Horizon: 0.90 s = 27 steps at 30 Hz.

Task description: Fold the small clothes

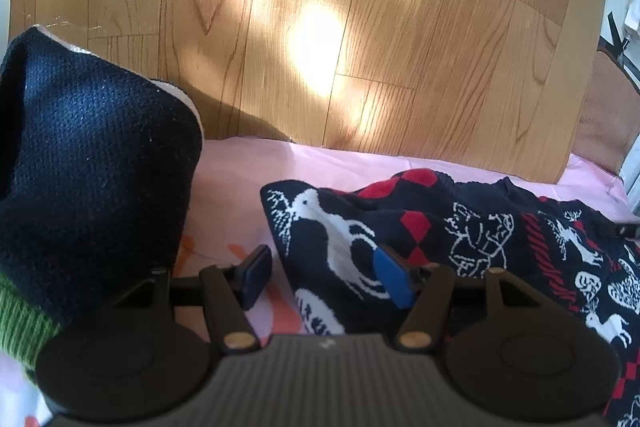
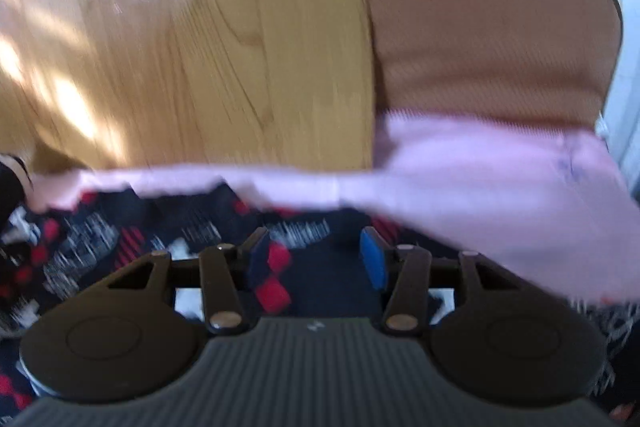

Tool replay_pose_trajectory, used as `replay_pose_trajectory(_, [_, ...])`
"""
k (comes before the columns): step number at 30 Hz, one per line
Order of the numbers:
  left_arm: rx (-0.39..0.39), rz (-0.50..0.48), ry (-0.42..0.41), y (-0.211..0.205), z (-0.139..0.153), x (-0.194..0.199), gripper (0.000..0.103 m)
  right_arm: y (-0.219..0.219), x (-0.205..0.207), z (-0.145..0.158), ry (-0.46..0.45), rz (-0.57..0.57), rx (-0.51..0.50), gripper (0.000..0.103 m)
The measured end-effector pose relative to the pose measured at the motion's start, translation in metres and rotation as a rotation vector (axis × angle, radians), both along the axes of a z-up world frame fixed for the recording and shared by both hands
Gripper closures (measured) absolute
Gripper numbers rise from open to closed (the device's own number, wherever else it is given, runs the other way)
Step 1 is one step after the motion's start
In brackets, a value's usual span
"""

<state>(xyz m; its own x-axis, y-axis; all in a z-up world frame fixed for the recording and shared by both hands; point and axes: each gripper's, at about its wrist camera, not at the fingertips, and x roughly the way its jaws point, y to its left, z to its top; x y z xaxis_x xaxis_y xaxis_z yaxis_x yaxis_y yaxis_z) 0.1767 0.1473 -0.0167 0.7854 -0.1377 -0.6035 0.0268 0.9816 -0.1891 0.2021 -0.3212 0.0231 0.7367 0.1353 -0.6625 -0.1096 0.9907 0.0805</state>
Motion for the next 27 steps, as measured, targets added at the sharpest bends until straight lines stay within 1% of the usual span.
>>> replay_pose_trajectory(2, [-0.002, -0.004, 0.0, 0.0, 0.0, 0.0, 0.045, 0.004, 0.008, -0.012, 0.02, -0.062, -0.059, 0.05])
replay_pose_trajectory(3, [-0.003, -0.006, 0.0, 0.0, 0.0, 0.0, 0.044, 0.001, 0.008, -0.016, 0.026, -0.074, -0.053, 0.05])
replay_pose_trajectory(4, [-0.003, -0.009, 0.001, 0.001, 0.0, 0.0, 0.044, -0.003, 0.01, -0.021, 0.039, -0.078, -0.011, 0.051])
replay_pose_trajectory(5, [-0.004, -0.011, 0.002, 0.001, 0.0, 0.0, 0.044, -0.003, 0.01, -0.021, 0.038, -0.084, 0.0, 0.052])
replay_pose_trajectory(7, [-0.005, -0.015, 0.002, 0.001, 0.0, 0.001, 0.043, 0.001, 0.007, -0.014, 0.026, -0.067, 0.007, 0.08])
replay_pose_trajectory(8, [-0.006, -0.016, 0.002, 0.001, 0.0, 0.0, 0.042, 0.006, 0.004, -0.01, 0.007, -0.054, 0.005, 0.091])
replay_pose_trajectory(9, [-0.006, -0.017, 0.002, 0.001, 0.0, 0.0, 0.041, 0.011, 0.001, -0.004, -0.012, -0.048, -0.001, 0.093])
replay_pose_trajectory(10, [-0.005, -0.017, 0.001, 0.001, 0.001, 0.0, 0.04, 0.016, -0.006, 0.008, -0.059, -0.054, -0.031, 0.093])
replay_pose_trajectory(11, [-0.004, -0.018, -0.002, 0.001, 0.001, 0.0, 0.038, 0.018, -0.011, 0.016, -0.106, -0.057, -0.043, 0.093])
replay_pose_trajectory(12, [-0.001, -0.019, -0.005, 0.0, 0.001, -0.001, 0.036, 0.017, -0.013, 0.02, -0.133, -0.064, -0.041, 0.093])
replay_pose_trajectory(13, [0.001, -0.022, -0.008, 0.0, 0.002, -0.001, 0.035, 0.015, -0.016, 0.027, -0.171, -0.094, -0.048, 0.093])
replay_pose_trajectory(14, [0.003, -0.027, -0.011, -0.001, 0.002, -0.001, 0.032, 0.012, -0.01, 0.026, -0.196, -0.126, -0.066, 0.093])
replay_pose_trajectory(15, [0.008, -0.03, -0.014, -0.002, 0.003, -0.001, 0.03, 0.008, -0.009, 0.027, -0.223, -0.187, -0.103, 0.093])
replay_pose_trajectory(16, [0.016, -0.03, -0.015, -0.003, 0.004, -0.001, 0.03, 0.002, -0.005, 0.023, -0.216, -0.219, -0.111, 0.093])
replay_pose_trajectory(17, [0.027, -0.028, -0.011, -0.004, 0.004, -0.001, 0.03, -0.004, -0.001, 0.018, -0.187, -0.239, -0.106, 0.093])
replay_pose_trajectory(18, [0.032, -0.029, -0.003, -0.005, 0.003, 0.001, 0.03, -0.01, 0.008, 0.007, -0.101, -0.24, -0.08, 0.092])
replay_pose_trajectory(19, [0.033, -0.028, 0.004, -0.005, 0.004, 0.002, 0.03, -0.011, 0.012, -0.001, -0.05, -0.227, -0.076, 0.088])
replay_pose_trajectory(20, [0.033, -0.026, 0.01, -0.005, 0.003, 0.003, 0.03, -0.012, 0.015, -0.006, -0.013, -0.221, -0.083, 0.086])
replay_pose_trajectory(21, [0.033, -0.022, 0.015, -0.005, 0.003, 0.004, 0.031, -0.01, 0.013, -0.01, -0.011, -0.228, -0.101, 0.079])
replay_pose_trajectory(22, [0.033, -0.018, 0.021, -0.005, 0.003, 0.005, 0.033, -0.011, 0.009, -0.008, -0.042, -0.245, -0.103, 0.065])
replay_pose_trajectory(23, [0.036, -0.009, 0.022, -0.005, 0.004, 0.005, 0.042, -0.013, 0.006, -0.005, -0.065, -0.259, -0.086, 0.061])
replay_pose_trajectory(24, [0.035, -0.001, 0.024, -0.004, 0.004, 0.006, 0.047, -0.016, 0.003, -0.001, -0.088, -0.279, -0.052, 0.061])
replay_pose_trajectory(25, [0.032, 0.004, 0.022, -0.003, 0.004, 0.006, 0.049, -0.021, 0.0, 0.002, -0.105, -0.295, -0.008, 0.061])
replay_pose_trajectory(26, [0.035, 0.011, 0.022, -0.003, 0.005, 0.006, 0.052, -0.025, -0.01, 0.009, -0.11, -0.297, 0.021, 0.061])
replay_pose_trajectory(27, [0.038, 0.018, 0.023, -0.003, 0.005, 0.007, 0.053, -0.027, -0.011, 0.008, -0.098, -0.286, 0.042, 0.06])
